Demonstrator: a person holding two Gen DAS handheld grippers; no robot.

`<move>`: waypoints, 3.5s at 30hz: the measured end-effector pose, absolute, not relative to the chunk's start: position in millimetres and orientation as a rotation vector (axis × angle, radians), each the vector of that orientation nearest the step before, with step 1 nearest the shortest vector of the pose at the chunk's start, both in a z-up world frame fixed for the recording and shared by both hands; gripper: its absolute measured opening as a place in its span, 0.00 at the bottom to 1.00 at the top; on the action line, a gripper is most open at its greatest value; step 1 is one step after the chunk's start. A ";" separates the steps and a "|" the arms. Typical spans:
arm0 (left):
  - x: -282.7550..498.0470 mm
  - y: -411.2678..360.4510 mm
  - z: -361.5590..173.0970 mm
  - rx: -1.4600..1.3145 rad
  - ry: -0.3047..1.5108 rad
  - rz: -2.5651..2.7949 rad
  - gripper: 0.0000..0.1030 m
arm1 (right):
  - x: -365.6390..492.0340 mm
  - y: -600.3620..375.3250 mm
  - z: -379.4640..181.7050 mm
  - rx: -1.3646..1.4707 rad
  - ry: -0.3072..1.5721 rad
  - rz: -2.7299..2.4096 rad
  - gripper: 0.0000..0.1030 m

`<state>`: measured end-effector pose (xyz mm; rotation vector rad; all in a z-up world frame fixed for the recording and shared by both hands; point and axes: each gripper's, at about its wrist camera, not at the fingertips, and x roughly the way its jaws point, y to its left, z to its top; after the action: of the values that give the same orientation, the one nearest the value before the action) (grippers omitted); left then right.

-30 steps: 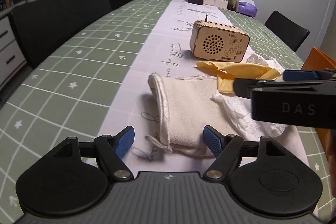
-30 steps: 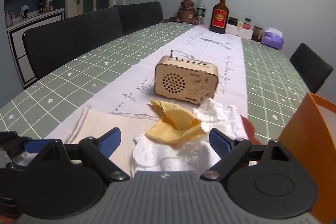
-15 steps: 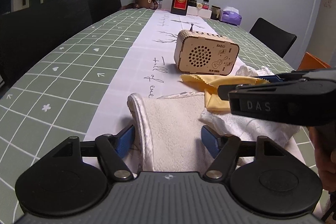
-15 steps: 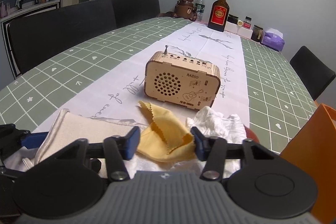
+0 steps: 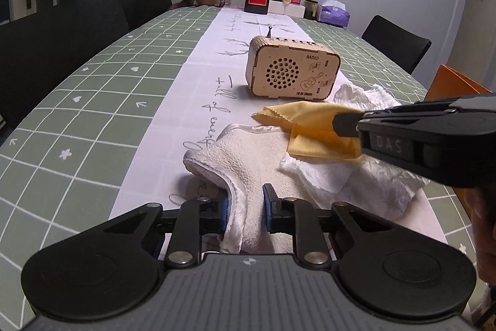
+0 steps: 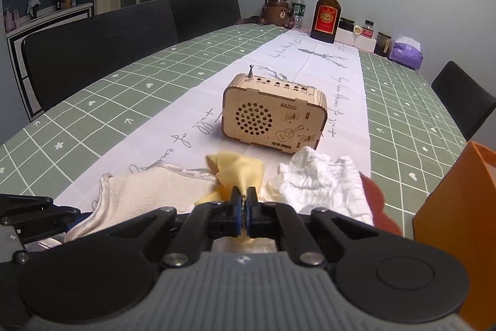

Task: Organize soft objects
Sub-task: 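Lift the yellow cloth with the right gripper while the left holds the white mitt, then carry the white mitt with the left gripper while the right carries the yellow cloth to the box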

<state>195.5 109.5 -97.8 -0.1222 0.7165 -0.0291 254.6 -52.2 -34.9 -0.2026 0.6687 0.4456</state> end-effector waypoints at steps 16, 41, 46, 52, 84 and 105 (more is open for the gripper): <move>109.2 103.1 -88.0 -0.075 0.767 0.029 0.21 | 176.9 -90.4 -27.3 -0.221 0.669 0.449 0.00; 83.4 95.5 -81.7 0.585 0.674 -0.671 0.91 | 131.9 -139.0 -10.6 -0.160 0.602 0.379 0.00; 112.7 99.9 -88.5 0.571 0.682 -0.734 0.97 | 136.2 -141.4 -13.2 -0.153 0.617 0.368 0.00; 152.5 115.7 -99.2 0.420 0.739 -0.796 1.00 | 138.8 -141.5 -13.5 -0.146 0.611 0.373 0.00; 142.3 109.9 -90.2 0.260 0.725 -0.412 0.24 | 136.0 -149.4 -12.2 -0.086 0.622 0.409 0.00; 60.5 75.4 -49.4 0.203 0.484 -0.160 0.18 | 113.1 -176.6 15.5 -0.022 0.540 0.455 0.00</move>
<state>60.5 75.4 -49.4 0.2033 0.4837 -0.1601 113.1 -176.6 15.5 -0.0219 0.5404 0.4545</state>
